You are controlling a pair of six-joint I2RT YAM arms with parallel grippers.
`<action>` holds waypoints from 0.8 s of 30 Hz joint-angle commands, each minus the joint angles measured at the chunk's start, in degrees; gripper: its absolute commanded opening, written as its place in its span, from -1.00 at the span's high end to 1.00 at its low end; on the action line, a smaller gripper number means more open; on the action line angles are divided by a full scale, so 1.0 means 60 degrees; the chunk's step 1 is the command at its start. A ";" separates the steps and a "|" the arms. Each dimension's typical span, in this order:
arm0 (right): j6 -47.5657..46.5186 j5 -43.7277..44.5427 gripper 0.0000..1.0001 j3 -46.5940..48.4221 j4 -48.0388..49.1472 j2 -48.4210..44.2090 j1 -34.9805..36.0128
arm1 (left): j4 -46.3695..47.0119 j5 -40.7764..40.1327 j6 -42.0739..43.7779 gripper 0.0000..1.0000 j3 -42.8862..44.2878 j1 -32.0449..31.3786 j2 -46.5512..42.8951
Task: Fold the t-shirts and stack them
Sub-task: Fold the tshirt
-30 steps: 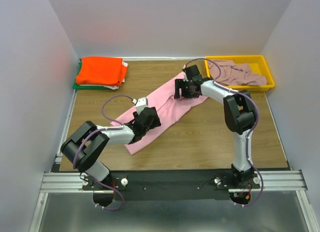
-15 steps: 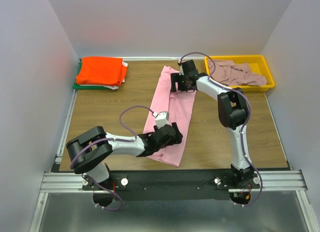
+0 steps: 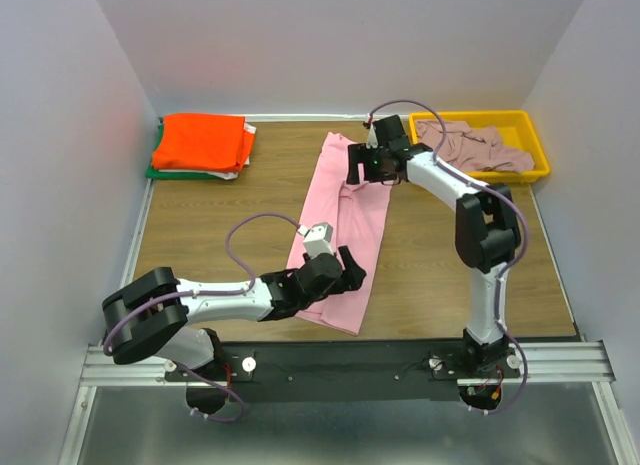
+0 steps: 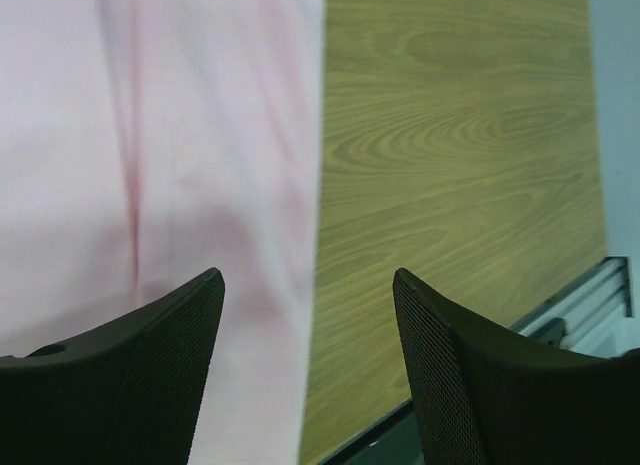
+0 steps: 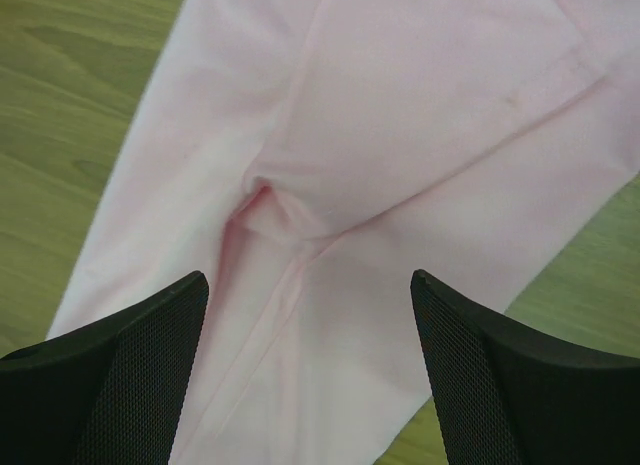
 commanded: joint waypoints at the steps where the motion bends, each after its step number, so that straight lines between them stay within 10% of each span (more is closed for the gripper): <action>1: 0.0301 -0.0397 -0.77 -0.1194 -0.0103 -0.1772 0.0059 | -0.1118 -0.0757 -0.0429 -0.52 -0.0790 -0.0045 -0.0359; 12: 0.1092 -0.0865 -0.77 -0.4345 0.1244 -0.2773 0.0279 | -0.0959 -0.0568 -0.0474 -0.53 -0.1538 -0.0176 -0.0127; 24: 0.1400 -0.0250 -0.78 -0.4305 0.1919 -0.1485 0.0279 | -0.0168 0.0194 -0.0913 -0.54 -0.0748 -0.1698 0.1206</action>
